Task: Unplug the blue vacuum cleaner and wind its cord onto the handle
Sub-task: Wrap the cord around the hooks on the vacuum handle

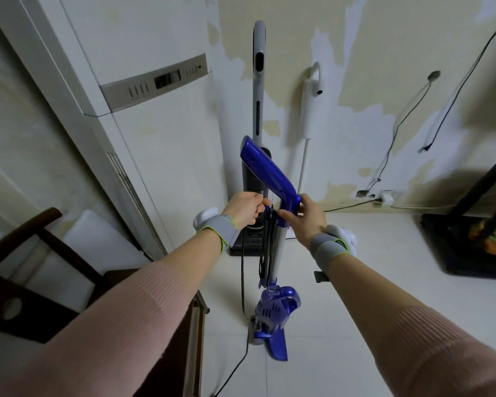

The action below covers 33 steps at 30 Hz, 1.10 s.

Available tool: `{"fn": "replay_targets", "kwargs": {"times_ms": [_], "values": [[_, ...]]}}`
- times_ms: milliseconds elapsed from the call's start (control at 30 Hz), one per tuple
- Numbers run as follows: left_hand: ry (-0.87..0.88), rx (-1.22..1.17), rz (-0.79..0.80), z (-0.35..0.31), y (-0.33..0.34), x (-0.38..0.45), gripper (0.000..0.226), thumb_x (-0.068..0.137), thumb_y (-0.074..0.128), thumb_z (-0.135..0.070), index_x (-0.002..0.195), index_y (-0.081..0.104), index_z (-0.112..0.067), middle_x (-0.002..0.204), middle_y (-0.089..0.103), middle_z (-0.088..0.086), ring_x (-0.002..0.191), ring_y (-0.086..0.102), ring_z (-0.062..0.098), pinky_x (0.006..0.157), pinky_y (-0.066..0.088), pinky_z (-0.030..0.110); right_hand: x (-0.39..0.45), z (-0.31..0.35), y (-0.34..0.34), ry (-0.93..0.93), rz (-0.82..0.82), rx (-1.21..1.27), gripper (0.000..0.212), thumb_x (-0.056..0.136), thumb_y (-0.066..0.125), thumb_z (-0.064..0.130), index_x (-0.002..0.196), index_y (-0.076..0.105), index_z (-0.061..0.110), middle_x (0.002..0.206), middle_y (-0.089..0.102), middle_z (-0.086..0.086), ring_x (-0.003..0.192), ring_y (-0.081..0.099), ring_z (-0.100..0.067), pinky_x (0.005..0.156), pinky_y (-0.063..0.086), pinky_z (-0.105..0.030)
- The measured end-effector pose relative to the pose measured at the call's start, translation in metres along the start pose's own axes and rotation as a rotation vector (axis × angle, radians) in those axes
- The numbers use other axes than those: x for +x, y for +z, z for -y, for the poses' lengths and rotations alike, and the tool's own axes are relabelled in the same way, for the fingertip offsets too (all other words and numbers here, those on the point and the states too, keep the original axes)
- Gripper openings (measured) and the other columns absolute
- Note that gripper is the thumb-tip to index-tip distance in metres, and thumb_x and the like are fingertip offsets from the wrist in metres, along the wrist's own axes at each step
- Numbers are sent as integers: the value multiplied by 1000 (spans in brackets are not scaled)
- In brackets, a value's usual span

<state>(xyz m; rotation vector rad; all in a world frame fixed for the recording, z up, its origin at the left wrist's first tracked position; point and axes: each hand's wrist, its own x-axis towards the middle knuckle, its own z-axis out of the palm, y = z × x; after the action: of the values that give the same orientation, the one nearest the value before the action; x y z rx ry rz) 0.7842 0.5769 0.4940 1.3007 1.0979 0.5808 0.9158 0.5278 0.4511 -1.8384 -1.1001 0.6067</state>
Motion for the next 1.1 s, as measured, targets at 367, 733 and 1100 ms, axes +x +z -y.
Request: {"fn": "replay_targets", "kwargs": {"times_ms": [367,733,1100], "values": [[154,146,-150,9,13,12,33,97,41,-17,68,59,-15,48,43,-4,41,38,5,46,27,22,7,-4,0,-48,17,0,30,81,71,21,105,58,9,89,63,-7,79,59,-25,77,51,-35],[-111,-253,55,151,13,-45,32,97,46,-32,91,72,-15,55,38,-6,47,30,7,52,24,20,9,-16,8,-86,51,126,25,83,67,26,104,57,17,96,66,-11,89,64,-27,86,54,-50],[-70,167,370,108,13,-3,27,94,53,-30,79,71,-16,45,36,-7,39,31,6,42,22,15,18,-19,17,-155,-36,145,32,85,65,26,112,58,12,94,68,-11,82,64,-22,83,56,-47]]}}
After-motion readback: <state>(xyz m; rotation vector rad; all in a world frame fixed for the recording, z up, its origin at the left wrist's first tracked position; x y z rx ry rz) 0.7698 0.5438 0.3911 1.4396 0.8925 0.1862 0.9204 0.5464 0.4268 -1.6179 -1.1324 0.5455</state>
